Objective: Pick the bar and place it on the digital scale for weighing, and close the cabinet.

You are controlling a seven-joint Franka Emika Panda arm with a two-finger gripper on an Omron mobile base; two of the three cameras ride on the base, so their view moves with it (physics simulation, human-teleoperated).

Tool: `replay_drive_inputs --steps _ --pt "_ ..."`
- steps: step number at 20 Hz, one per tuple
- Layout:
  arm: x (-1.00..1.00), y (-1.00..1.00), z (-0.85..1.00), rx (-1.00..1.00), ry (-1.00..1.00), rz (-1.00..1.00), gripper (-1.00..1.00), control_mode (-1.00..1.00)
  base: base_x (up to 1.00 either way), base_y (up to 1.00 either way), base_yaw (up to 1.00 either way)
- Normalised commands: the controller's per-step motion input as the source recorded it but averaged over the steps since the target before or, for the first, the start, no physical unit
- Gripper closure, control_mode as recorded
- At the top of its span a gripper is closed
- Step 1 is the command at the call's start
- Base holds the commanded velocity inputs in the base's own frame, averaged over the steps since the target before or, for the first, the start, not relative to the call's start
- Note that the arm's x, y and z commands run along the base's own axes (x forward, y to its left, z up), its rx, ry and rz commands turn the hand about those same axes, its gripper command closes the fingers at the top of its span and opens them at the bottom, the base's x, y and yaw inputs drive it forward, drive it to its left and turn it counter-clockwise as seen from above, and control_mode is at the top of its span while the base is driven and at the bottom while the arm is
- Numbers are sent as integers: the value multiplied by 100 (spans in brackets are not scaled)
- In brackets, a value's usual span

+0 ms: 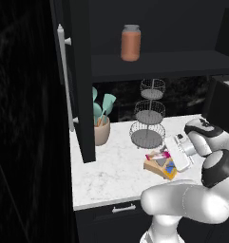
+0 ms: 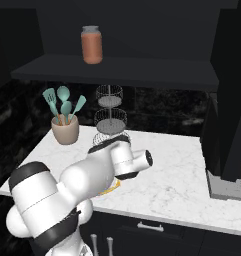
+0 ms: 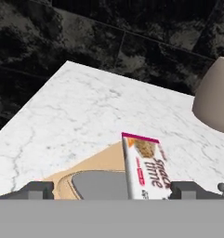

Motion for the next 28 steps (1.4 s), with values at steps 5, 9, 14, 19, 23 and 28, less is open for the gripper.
replay_drive_inputs --steps 5,9,14,19,23,28 --pt "-60 -8 46 10 -30 -8 -100 -100 0 0 0" --pt "-61 -21 37 13 -41 -11 -100 -100 0 0 0" --pt "-35 -13 11 19 -35 -11 -100 -100 0 0 0" --pt "-10 -27 23 20 -22 -13 -100 -100 0 0 0" --pt "0 -45 44 5 -7 -5 -100 -100 0 0 0" --pt "1 -69 22 8 -42 0 -100 -100 0 0 0"
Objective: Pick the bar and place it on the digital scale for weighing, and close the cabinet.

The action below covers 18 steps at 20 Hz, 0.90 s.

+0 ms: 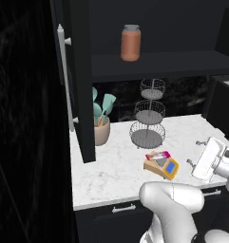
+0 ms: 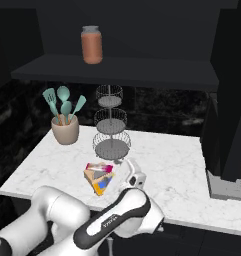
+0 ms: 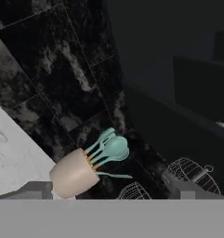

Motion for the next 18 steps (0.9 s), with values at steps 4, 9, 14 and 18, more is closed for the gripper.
replay_drive_inputs --steps 4,9,14,18 --pt "0 -63 44 19 -56 0 -100 -100 0 0 0" --pt "0 -72 51 29 -54 1 -100 -100 0 0 0" --pt "0 -84 68 24 -37 1 -100 -100 0 0 0" --pt "0 -86 53 21 2 0 -100 -100 0 0 0"
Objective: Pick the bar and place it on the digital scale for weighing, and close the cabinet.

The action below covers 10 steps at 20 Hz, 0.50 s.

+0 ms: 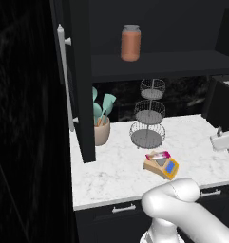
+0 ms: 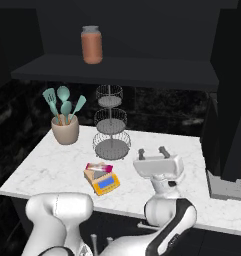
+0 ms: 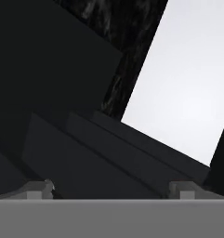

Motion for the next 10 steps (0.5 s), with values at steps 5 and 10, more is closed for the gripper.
replay_drive_inputs --steps 5,10 --pt "0 -81 35 9 45 0 -100 -100 0 0 0" --pt "0 -73 13 5 25 0 -100 -100 0 0 0"
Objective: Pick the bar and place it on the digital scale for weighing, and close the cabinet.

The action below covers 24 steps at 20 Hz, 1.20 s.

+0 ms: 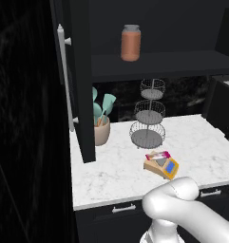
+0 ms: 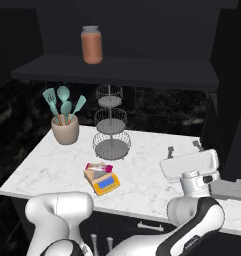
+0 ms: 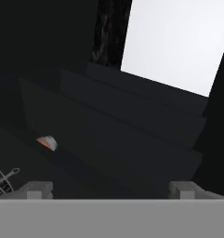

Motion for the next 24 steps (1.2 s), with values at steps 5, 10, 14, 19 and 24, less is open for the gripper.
replay_drive_inputs --steps 5,10,14,19,24 --pt "0 -33 -9 3 0 -1 -100 -100 0 0 0" --pt "25 0 -52 8 -5 0 -100 -100 0 0 0" --pt "36 -12 -19 3 -1 0 -100 -100 0 0 0" --pt "15 -54 0 4 6 -3 -100 -100 0 0 0" --pt "1 -58 0 3 15 -6 -100 -100 0 0 0"
